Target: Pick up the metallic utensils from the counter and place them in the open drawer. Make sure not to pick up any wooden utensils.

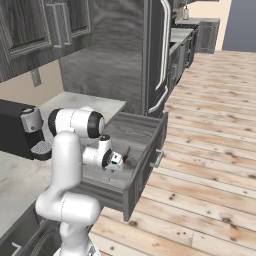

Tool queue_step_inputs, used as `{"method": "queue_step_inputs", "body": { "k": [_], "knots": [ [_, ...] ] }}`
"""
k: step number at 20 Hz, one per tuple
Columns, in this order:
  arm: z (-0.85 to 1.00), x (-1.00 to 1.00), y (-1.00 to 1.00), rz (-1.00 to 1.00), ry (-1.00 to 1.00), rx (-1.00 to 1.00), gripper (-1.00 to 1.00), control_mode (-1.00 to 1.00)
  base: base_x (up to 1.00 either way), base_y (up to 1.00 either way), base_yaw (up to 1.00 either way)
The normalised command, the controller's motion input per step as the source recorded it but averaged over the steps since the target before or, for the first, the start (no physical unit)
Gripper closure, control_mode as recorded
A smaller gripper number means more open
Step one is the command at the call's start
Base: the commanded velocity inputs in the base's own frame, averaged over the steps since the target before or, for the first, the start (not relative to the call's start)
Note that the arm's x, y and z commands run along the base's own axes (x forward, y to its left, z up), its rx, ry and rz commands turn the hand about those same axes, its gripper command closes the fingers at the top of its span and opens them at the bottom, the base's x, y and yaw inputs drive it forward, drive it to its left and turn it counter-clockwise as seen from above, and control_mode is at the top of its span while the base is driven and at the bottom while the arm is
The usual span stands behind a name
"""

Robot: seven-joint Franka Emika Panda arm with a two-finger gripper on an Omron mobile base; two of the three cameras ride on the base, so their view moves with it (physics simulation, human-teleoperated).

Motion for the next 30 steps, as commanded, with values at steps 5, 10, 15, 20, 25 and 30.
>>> {"method": "queue_step_inputs", "body": {
  "k": [5, 10, 15, 20, 25, 30],
  "knots": [
    [0.08, 0.02, 0.0, 0.0, 0.1, -0.01, -1.0, -1.0, 0.0, 0.0, 0.0],
    [0.83, -0.1, 0.0, -0.03, 0.02, -0.01, -1.0, -1.0, 0.0, 0.0, 0.0],
    [1.0, -0.29, 0.0, -0.03, 0.0, 0.0, -1.0, -1.0, 0.0, 0.0, 0.0],
    [1.0, -0.58, 0.0, -0.03, 0.0, 0.0, -1.0, -1.0, 0.0, 0.0, 0.0],
    [1.0, -0.79, 0.0, -0.04, -0.04, 0.0, -1.0, -1.0, 0.0, 0.0, 0.0],
    [1.0, -0.7, 0.0, 0.0, -0.17, 0.0, -1.0, -1.0, 0.0, 0.0, 0.0]
  ]
}}
